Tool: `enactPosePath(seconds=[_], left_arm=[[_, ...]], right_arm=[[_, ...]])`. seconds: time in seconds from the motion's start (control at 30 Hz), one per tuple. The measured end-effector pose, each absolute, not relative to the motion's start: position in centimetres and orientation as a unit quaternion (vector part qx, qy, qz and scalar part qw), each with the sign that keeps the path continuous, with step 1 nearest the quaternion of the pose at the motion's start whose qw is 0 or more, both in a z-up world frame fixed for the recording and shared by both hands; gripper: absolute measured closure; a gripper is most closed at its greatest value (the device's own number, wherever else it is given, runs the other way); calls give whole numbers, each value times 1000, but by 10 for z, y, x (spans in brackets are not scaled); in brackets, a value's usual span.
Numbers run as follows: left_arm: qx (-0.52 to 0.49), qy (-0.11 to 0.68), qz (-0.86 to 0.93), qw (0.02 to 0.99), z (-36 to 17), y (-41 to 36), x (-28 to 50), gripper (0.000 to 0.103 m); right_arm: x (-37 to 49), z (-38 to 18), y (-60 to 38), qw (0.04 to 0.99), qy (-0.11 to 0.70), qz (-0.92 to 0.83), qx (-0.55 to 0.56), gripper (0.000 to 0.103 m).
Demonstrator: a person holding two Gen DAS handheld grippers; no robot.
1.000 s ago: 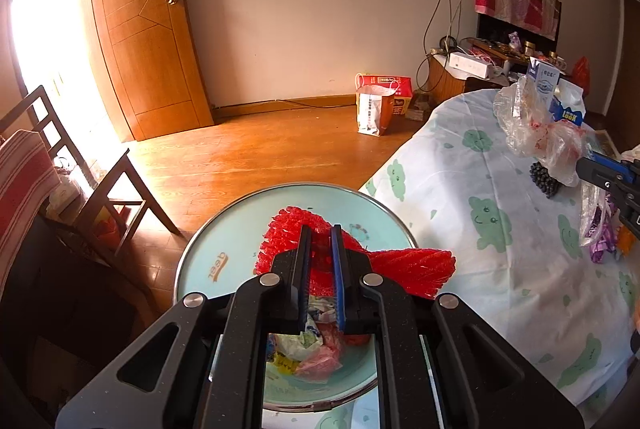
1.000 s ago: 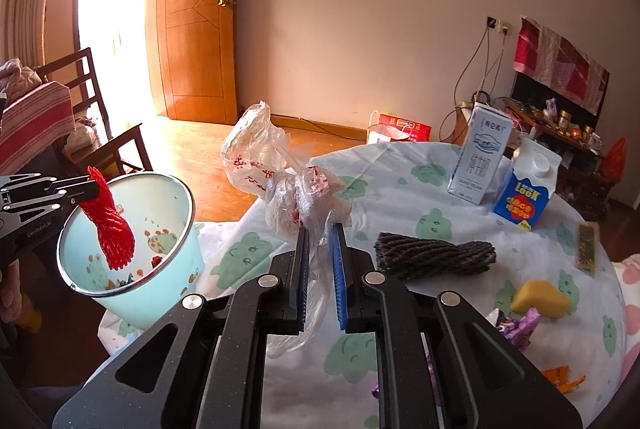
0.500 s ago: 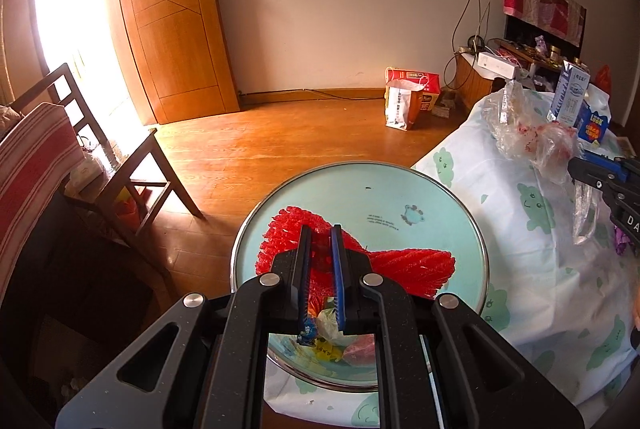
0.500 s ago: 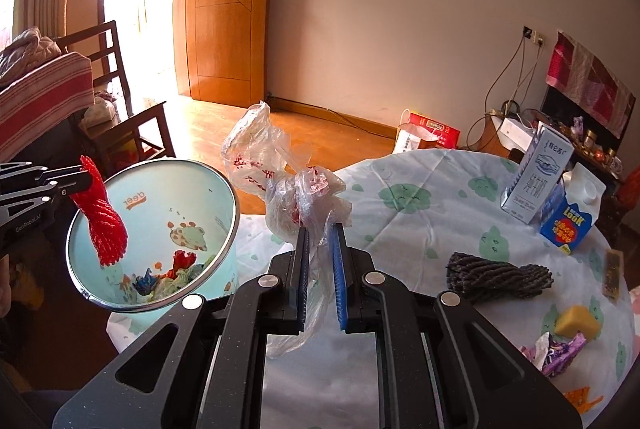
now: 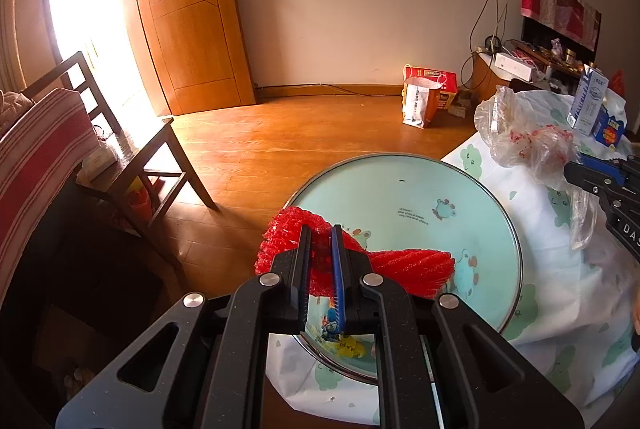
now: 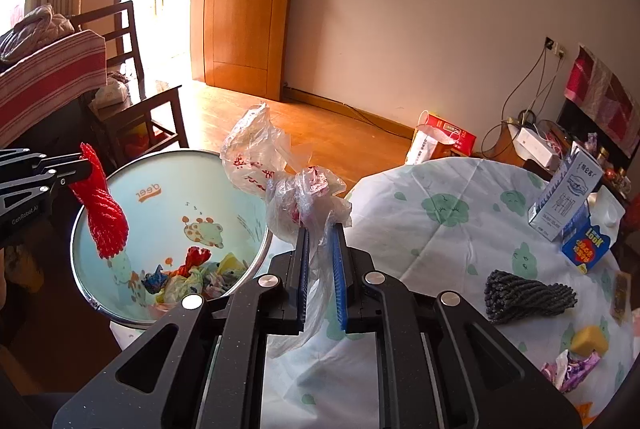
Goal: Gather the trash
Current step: 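Carry both held bags over the light-blue bin with both tools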
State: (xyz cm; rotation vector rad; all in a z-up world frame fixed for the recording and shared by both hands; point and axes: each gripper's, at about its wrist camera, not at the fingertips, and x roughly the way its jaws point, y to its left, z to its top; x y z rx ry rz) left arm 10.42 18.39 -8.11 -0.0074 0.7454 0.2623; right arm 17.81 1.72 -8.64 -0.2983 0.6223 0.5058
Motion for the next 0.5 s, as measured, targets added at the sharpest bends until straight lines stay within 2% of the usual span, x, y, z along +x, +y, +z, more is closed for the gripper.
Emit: enactPosePath(seconds=[0.5], left_arm=[[-3,362,139,922,-81,187,106,94]], right_arm=[[179,-87,36,904,302,255,-159,91]])
